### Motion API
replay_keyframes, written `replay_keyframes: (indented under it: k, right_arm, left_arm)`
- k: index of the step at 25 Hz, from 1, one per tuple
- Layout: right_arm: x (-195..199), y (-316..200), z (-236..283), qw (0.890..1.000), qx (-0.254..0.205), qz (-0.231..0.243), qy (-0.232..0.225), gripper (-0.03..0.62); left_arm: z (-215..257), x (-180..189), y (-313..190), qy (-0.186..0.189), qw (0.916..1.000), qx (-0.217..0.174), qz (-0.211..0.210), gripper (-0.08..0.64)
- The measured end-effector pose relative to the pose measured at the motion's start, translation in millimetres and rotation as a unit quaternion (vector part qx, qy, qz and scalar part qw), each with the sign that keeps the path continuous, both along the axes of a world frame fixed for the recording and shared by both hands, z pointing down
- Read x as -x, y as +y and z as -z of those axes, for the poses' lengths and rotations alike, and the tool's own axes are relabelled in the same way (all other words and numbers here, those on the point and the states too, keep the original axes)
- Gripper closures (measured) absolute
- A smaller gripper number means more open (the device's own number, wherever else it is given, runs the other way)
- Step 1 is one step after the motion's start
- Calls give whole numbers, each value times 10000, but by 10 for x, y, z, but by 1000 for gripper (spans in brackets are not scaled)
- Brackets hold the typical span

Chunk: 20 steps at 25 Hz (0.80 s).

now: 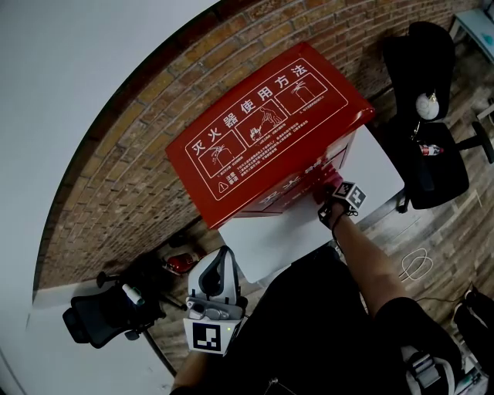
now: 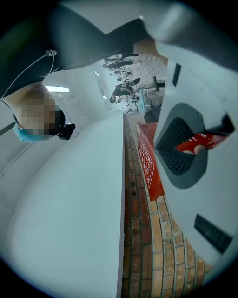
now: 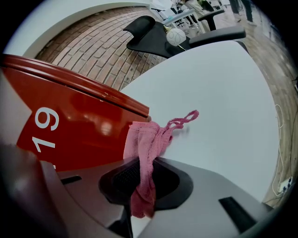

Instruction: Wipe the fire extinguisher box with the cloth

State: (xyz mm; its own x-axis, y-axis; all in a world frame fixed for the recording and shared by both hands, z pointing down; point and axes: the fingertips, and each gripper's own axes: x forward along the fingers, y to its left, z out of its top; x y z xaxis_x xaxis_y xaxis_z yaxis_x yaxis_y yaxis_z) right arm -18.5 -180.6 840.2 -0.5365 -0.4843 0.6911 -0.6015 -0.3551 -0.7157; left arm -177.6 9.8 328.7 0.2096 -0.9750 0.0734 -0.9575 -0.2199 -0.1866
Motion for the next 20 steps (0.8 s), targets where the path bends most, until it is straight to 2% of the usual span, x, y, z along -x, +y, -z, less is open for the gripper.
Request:
replay_keyframes:
  k: [3, 9, 20]
  right_arm:
    - [32, 80, -20, 9998, 209, -45, -49, 517]
    - [120, 188, -35, 9996, 284, 24, -80, 517]
    - [96, 169, 44, 9993, -89, 6, -357, 517]
  left_arm:
    - [1, 11, 19, -2, 10000, -6, 14, 526]
    - [1, 39, 69, -5, 10000, -9, 67, 526]
    - [5, 3, 115, 29, 10000, -42, -7, 526]
